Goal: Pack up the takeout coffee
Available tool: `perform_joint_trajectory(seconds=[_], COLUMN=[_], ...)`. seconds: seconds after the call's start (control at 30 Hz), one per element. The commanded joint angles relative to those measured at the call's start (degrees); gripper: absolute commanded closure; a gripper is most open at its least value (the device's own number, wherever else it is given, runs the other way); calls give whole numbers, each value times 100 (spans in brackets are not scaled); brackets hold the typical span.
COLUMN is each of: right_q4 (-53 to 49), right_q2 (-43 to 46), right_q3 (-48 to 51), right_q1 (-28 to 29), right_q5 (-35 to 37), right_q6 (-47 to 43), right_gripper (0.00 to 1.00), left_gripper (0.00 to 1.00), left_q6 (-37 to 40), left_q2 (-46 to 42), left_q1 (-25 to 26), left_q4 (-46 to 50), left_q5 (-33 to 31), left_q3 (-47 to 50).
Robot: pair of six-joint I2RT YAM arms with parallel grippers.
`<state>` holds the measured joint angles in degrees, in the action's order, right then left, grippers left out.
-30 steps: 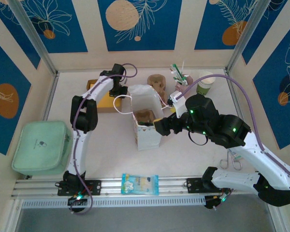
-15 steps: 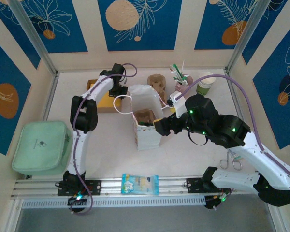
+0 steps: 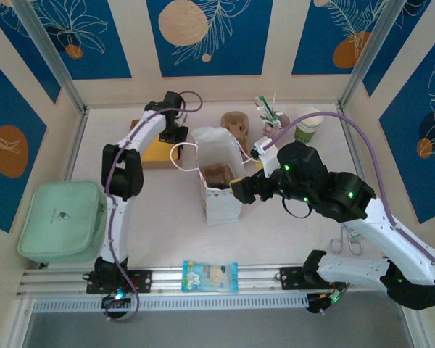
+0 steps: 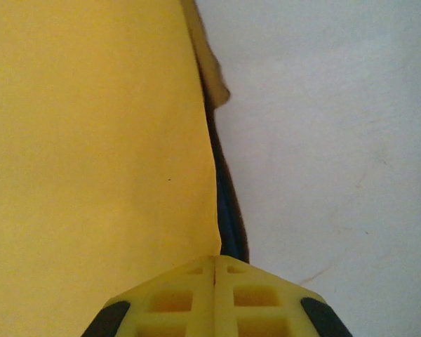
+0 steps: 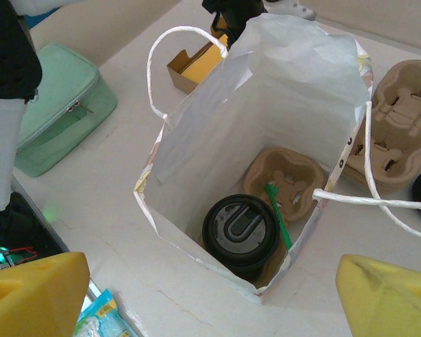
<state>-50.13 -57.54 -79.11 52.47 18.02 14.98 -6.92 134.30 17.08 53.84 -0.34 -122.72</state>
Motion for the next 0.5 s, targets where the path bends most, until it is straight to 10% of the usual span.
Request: perform_joint_trajectory(seconds=[0.0, 0.47], right_q4=[143, 144], right_q2=[44, -117], right_q3=[-41, -160], right_q1=[-27, -27], right_q5=[-52, -121], right_q6=[-31, -64], right_gripper=[8, 9], left_gripper=[99, 99], left_q6=[162, 235], left_q2=[-446, -810], left_q1=[-180, -769], left_q4=[219, 371], left_q5=[-80, 16], left_q3=[-226, -304])
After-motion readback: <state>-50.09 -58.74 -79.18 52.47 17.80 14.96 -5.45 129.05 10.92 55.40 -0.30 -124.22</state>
